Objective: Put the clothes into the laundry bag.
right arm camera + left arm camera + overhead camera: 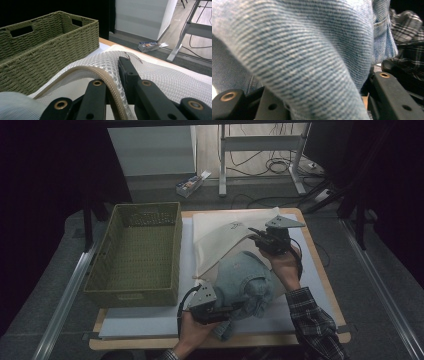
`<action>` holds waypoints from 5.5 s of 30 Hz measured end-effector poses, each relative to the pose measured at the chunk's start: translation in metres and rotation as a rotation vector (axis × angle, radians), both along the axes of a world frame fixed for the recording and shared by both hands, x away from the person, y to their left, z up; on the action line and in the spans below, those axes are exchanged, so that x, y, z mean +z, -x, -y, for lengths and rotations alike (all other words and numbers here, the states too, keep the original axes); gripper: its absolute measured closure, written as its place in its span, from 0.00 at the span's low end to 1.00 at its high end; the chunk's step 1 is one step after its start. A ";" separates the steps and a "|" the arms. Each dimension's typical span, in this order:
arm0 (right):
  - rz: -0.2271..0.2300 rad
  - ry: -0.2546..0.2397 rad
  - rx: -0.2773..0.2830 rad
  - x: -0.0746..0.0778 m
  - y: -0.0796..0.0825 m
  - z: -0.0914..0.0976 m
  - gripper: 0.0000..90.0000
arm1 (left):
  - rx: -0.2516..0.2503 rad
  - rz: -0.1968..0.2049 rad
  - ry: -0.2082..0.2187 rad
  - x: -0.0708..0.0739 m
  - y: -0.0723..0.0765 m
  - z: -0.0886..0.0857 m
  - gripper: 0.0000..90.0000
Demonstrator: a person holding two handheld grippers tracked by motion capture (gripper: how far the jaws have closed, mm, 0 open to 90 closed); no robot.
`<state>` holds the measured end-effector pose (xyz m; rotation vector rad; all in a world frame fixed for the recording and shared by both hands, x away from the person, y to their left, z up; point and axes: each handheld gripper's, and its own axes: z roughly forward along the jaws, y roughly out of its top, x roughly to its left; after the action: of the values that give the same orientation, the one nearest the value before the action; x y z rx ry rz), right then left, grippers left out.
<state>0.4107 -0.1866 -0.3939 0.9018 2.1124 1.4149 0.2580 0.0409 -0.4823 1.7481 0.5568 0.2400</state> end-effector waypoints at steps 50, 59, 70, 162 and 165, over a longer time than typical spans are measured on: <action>-0.001 -0.009 0.014 0.006 0.003 0.002 0.90 | -0.027 -0.064 -0.106 0.005 -0.044 0.016 0.58; 0.001 -0.002 0.019 0.007 0.004 0.000 0.90 | 0.006 -0.086 -0.116 0.008 -0.051 0.017 0.58; 0.005 0.002 0.019 0.006 0.004 0.000 0.90 | 0.066 -0.110 -0.134 0.011 -0.059 0.013 0.58; -0.008 0.027 0.049 0.001 0.008 -0.010 0.88 | 0.390 -0.275 -0.210 0.025 -0.130 0.017 0.56; -0.007 0.034 0.051 0.001 0.008 -0.011 0.88 | 0.402 -0.280 -0.214 0.024 -0.131 0.016 0.56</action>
<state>0.4023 -0.1760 -0.3931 0.8465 2.1724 1.3991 0.3894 0.0253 -0.4581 1.8766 1.1243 0.3474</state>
